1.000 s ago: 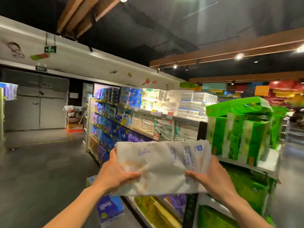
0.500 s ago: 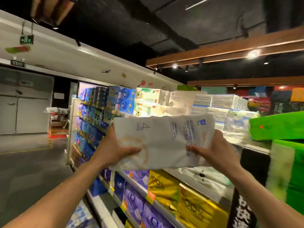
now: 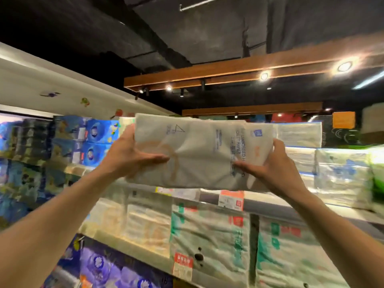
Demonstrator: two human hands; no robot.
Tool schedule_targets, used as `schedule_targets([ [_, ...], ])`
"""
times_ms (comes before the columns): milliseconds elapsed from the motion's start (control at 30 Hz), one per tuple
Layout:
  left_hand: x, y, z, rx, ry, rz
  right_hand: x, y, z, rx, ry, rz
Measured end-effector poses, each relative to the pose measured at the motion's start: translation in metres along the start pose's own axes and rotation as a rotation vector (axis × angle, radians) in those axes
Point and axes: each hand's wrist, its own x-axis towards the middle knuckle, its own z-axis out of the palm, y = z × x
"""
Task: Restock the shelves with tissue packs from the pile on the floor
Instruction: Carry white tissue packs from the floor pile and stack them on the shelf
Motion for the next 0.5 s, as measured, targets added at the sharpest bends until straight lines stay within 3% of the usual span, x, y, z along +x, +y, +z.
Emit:
schedule_targets([
  [200,0.121,-0.059,0.059,-0.101,-0.018,0.114,0.093,0.020,0.048,-0.093,0.106,-0.026],
  [500,0.242,-0.124,0.148,-0.081,0.051,0.147,0.207,0.060,0.109,-0.192,0.203,0.027],
])
